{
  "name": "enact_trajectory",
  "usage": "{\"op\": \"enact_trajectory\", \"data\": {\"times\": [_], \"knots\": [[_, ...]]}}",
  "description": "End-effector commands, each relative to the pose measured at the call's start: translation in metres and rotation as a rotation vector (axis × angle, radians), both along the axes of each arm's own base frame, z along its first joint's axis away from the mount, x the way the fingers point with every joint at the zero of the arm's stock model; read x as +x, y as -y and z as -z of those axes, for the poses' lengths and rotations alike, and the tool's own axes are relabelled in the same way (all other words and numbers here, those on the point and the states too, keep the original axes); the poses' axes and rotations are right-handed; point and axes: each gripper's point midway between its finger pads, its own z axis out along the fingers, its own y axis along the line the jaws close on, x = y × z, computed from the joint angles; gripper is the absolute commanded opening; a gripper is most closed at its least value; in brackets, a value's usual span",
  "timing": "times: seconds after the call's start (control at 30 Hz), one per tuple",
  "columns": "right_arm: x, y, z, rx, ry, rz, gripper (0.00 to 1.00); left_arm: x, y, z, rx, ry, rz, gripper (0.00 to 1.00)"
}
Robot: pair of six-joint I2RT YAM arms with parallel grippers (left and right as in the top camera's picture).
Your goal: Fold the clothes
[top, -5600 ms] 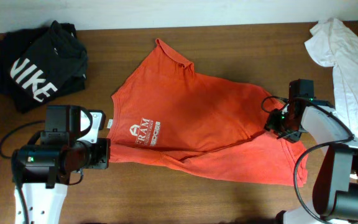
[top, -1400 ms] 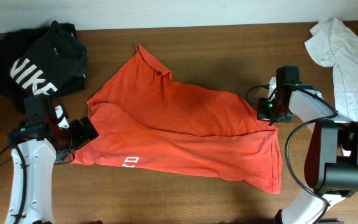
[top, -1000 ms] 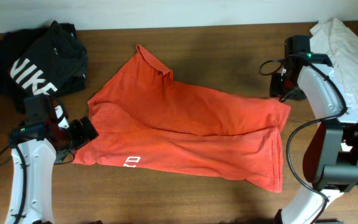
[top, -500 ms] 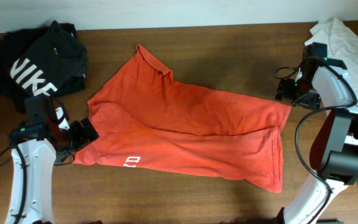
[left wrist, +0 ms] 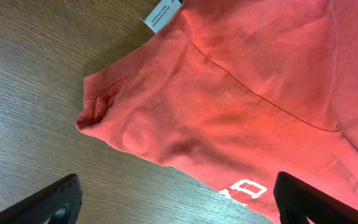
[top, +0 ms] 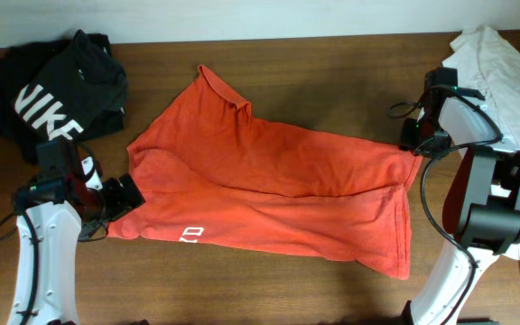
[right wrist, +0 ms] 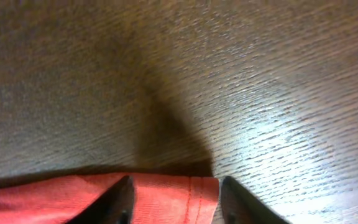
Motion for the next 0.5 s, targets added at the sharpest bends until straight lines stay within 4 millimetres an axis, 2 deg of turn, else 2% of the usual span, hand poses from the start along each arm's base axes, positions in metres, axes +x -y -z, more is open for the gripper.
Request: {"op": "enact_trajectory", "data": {"times": [0.0, 0.03, 0.07, 0.1, 0.23, 0.27, 0.37, 0.4, 0.47], "knots": [[-0.007, 0.001, 0.021, -0.003, -0.054, 0.015, 0.39, -0.001, -0.002, 0.0, 0.008, 0.001, 0.01, 0.98], [-0.009, 0.0, 0.026, -0.001, -0.066, 0.015, 0.27, -0.001, -0.002, 0.0, 0.008, 0.001, 0.01, 0.98], [-0.01, 0.0, 0.027, -0.002, -0.071, 0.015, 0.11, -0.001, -0.002, 0.0, 0.008, 0.001, 0.009, 0.98], [-0.009, 0.004, 0.026, -0.02, -0.071, 0.018, 0.04, -0.001, -0.002, 0.0, 0.008, 0.001, 0.009, 0.98], [0.001, 0.016, 0.004, -0.081, -0.06, 0.028, 0.04, 0.001, -0.003, -0.001, 0.01, 0.009, 0.009, 0.98], [0.007, 0.023, -0.013, -0.114, -0.053, 0.05, 0.04, 0.002, -0.003, -0.001, 0.012, 0.015, 0.009, 0.98], [0.019, 0.026, -0.05, -0.119, -0.027, 0.069, 0.04, 0.007, -0.001, -0.003, 0.0, 0.037, 0.014, 0.98], [0.02, 0.025, -0.06, -0.114, -0.028, 0.069, 0.04, 0.019, 0.009, -0.007, -0.04, 0.101, 0.097, 0.98], [0.016, 0.024, -0.064, -0.111, -0.046, 0.067, 0.04, 0.06, 0.046, -0.036, -0.175, 0.363, 0.325, 0.98]]}}
